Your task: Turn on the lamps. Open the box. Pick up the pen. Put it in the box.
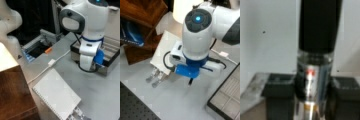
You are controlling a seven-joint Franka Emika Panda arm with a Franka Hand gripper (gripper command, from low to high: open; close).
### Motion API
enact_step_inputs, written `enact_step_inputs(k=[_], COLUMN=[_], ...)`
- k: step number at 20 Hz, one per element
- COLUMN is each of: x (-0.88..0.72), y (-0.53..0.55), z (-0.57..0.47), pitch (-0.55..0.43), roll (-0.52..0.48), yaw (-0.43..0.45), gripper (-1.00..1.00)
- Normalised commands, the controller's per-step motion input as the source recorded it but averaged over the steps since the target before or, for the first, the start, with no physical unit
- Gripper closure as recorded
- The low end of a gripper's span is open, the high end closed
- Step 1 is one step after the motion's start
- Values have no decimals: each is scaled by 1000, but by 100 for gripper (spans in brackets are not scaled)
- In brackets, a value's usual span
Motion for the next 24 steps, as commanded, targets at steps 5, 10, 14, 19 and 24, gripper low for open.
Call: enact_step_inputs(k=[5,10,14,19,24], x=[-255,-343,-396,-388,-283], y=[194,214,269,335,359], z=[-73,-53,26,35,-24], pitch=[-70,-73,-63,-60,-41], roll=[74,83,89,72,87], yaw=[-496,-334,-232,-191,-158], gripper=[100,100,100,100,100])
